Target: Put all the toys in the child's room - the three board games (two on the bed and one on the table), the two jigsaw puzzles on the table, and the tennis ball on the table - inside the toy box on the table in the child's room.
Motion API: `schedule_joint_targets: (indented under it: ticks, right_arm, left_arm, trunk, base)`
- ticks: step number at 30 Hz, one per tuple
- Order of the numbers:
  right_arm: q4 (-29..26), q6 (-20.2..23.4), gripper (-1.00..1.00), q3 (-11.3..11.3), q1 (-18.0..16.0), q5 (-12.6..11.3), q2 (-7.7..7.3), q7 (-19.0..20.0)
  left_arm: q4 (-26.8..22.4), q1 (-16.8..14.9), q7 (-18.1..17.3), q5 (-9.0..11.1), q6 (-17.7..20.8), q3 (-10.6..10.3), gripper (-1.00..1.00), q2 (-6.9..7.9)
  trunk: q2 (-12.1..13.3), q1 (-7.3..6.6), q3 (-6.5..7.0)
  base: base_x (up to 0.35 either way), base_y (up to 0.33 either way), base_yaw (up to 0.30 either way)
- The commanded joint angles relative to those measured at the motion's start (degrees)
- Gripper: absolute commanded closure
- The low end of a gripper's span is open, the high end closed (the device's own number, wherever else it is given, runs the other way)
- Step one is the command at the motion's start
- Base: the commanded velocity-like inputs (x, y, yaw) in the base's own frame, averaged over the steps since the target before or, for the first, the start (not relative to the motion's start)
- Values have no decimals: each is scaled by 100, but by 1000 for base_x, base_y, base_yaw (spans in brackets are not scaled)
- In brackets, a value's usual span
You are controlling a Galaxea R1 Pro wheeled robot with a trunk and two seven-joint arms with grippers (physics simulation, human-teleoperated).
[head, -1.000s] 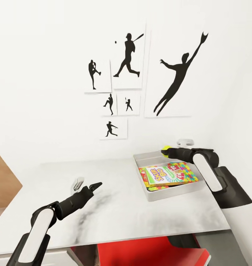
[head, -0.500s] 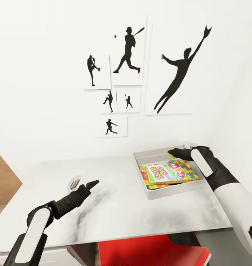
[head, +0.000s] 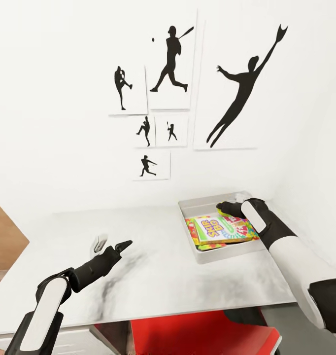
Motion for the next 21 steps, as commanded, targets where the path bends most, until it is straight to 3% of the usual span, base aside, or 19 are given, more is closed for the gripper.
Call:
schedule_joint_targets:
  ticks: [1,6,8,9,12,21]
  right_arm:
    - [37,-34,100,37,-24,-71,6,-41]
    - [177,-186,100,39,-102,-61,57,339]
    - [192,-202,100,39,-118,-58,62,417]
    - [205,-216,100,39,-133,-56,66,485]
    - [213,-225,100,36,-143,-57,69,527]
    - [225,-240,100,31,-156,-61,78,554]
  left_arm:
    - [-7,-4,56,61,27,4,-100,0]
    - [-12,-288,90,63,92,-7,-100,-27]
    - [-12,-549,111,58,129,-19,-100,-41]
    - [-12,-953,140,56,233,-39,-100,-65]
    - [-15,-1285,166,63,448,-83,-100,-154]
    - [-87,-1468,179,71,678,-109,-100,-299]
  trunk:
    - [-7,1,-18]
    - [-7,1,-64]
    - [-7,1,-82]
    - [-7,1,-92]
    - [-7,1,-119]
    - [-7,1,-203]
  base:
    - [0,0,0]
    - [0,0,0]
    - [0,0,0]
    - [0,0,0]
    - [0,0,0]
    - [0,0,0]
